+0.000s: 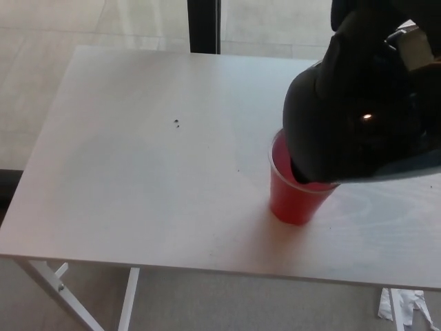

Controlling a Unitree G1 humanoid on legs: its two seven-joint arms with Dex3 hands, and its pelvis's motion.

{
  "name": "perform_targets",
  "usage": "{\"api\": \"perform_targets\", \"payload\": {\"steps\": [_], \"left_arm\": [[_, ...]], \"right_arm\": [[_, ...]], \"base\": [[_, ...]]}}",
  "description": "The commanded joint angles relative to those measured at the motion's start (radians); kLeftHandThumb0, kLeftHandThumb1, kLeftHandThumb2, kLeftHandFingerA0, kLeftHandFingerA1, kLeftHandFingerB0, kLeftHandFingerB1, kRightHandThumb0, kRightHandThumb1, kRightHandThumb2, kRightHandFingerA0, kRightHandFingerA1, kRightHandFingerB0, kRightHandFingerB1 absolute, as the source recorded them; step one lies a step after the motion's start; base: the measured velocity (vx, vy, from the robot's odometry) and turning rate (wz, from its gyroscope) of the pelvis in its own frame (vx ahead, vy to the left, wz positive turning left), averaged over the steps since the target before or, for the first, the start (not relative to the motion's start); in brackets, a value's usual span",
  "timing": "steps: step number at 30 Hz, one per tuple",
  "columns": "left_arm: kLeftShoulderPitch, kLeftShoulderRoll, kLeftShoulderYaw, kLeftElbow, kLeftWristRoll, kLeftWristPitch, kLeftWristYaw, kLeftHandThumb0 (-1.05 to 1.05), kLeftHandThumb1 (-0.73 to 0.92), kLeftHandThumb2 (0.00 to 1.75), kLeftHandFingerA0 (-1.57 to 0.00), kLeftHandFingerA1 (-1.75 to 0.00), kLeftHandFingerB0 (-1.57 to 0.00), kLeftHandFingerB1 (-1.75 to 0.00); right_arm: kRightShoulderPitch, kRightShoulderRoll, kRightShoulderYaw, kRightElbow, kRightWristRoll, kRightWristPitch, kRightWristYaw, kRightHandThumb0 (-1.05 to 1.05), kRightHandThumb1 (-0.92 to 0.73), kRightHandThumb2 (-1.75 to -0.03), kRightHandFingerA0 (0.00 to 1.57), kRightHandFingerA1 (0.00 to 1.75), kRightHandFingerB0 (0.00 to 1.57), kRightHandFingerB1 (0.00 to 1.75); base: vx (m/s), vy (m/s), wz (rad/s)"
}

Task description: The robot uses its right hand to lift up a kettle kept on the middle of the desk by its handle and tilt it into a glass kept next to it to pour out water

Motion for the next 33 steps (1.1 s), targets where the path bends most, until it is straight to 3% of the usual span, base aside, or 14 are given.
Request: {"api": "perform_targets", "payload": {"steps": [1,10,14,16,19,20,21,23,24,25,27,31,32,33], "left_arm": [[0.007,0.016,0.002,-0.002,0.005,-0.002,-0.005,-0.85,0.92,0.73,-0.4,-0.47,-0.28,-0.37],[0.013,0.014,0.002,0.0,0.007,-0.003,0.0,-0.85,0.92,0.74,-0.41,-0.49,-0.29,-0.37],[0.015,0.013,0.006,0.004,0.003,-0.001,-0.003,-0.85,0.92,0.74,-0.42,-0.5,-0.29,-0.37],[0.016,0.01,0.011,0.002,-0.003,-0.001,-0.006,-0.84,0.92,0.74,-0.41,-0.51,-0.28,-0.38],[0.018,0.011,0.014,0.0,-0.005,0.006,-0.008,-0.84,0.92,0.74,-0.41,-0.5,-0.28,-0.37],[0.021,0.009,0.016,0.002,-0.004,-0.001,-0.003,-0.84,0.92,0.73,-0.42,-0.5,-0.28,-0.38],[0.023,0.009,0.015,0.001,-0.003,-0.004,-0.004,-0.86,0.92,0.74,-0.42,-0.5,-0.28,-0.38],[0.026,0.009,0.015,0.0,-0.001,-0.007,-0.005,-0.86,0.92,0.74,-0.42,-0.5,-0.28,-0.38],[0.024,0.009,0.016,-0.001,-0.003,-0.002,-0.002,-0.86,0.92,0.73,-0.42,-0.51,-0.29,-0.38],[0.026,0.009,0.016,0.0,-0.003,-0.003,-0.002,-0.86,0.92,0.73,-0.42,-0.51,-0.29,-0.38],[0.024,0.009,0.016,0.005,-0.002,-0.001,-0.004,-0.86,0.92,0.74,-0.42,-0.51,-0.28,-0.38],[0.036,0.003,0.014,0.009,0.003,-0.019,-0.001,-0.86,0.92,0.74,-0.41,-0.51,-0.28,-0.39],[0.038,0.004,0.016,0.01,0.001,-0.019,-0.004,-0.87,0.92,0.74,-0.4,-0.52,-0.28,-0.39],[0.039,0.005,0.017,0.011,0.0,-0.019,-0.006,-0.87,0.92,0.74,-0.4,-0.51,-0.29,-0.38]], "right_arm": [[-0.008,0.013,0.023,-0.001,-0.033,0.019,0.102,-0.24,-0.58,-0.78,0.89,1.75,0.82,1.06],[-0.029,0.009,-0.016,0.07,-0.048,-0.006,0.104,-0.23,-0.51,-0.92,0.87,1.75,0.66,1.75],[-0.037,0.015,-0.049,0.097,-0.049,0.005,0.101,-0.26,-0.52,-0.96,0.92,1.75,0.74,1.51],[-0.05,0.016,-0.085,0.125,-0.031,0.041,0.113,-0.15,-0.51,-0.89,0.97,1.7,0.86,0.74],[-0.05,0.01,-0.134,0.174,-0.011,0.016,0.084,-0.26,-0.47,-1.04,1.19,1.35,0.89,1.1],[-0.052,0.015,-0.156,0.179,-0.019,0.054,0.079,-0.27,-0.49,-1.07,1.21,1.35,0.82,0.95],[-0.05,0.017,-0.169,0.182,-0.014,0.051,0.076,-0.19,-0.46,-1.12,0.96,1.75,0.73,1.43],[-0.045,0.021,-0.186,0.185,-0.007,0.039,0.073,-0.19,-0.46,-1.12,0.96,1.75,0.73,1.43],[-0.031,0.018,-0.212,0.169,-0.006,0.067,0.075,-0.19,-0.5,-1.06,0.95,1.75,0.85,1.02],[-0.029,0.02,-0.213,0.168,-0.008,0.067,0.077,-0.19,-0.5,-1.06,0.95,1.75,0.85,1.02],[-0.005,0.026,-0.249,0.118,-0.004,0.157,0.117,-0.23,-0.41,-1.26,1.03,1.59,0.83,1.46],[0.049,0.049,-0.319,0.064,0.032,0.248,0.14,-0.18,-0.46,-1.1,0.94,1.75,0.77,1.58],[0.068,0.056,-0.335,0.057,0.02,0.28,0.131,-0.19,-0.46,-1.08,0.94,1.75,0.85,1.03],[0.081,0.06,-0.347,0.057,0.019,0.282,0.119,-0.18,-0.42,-1.15,0.94,1.75,0.84,1.15]], "base": [[0.0,0.0,0.0],[0.0,0.0,0.0],[0.0,0.0,0.0],[0.0,0.0,0.0],[0.0,0.0,0.0],[0.0,0.0,0.0],[0.0,0.0,0.0],[0.0,0.0,0.0],[0.0,0.0,0.0],[0.0,0.0,0.0],[0.0,0.0,0.0],[0.0,0.0,0.0],[0.0,0.0,0.0],[0.0,0.0,0.0]]}}
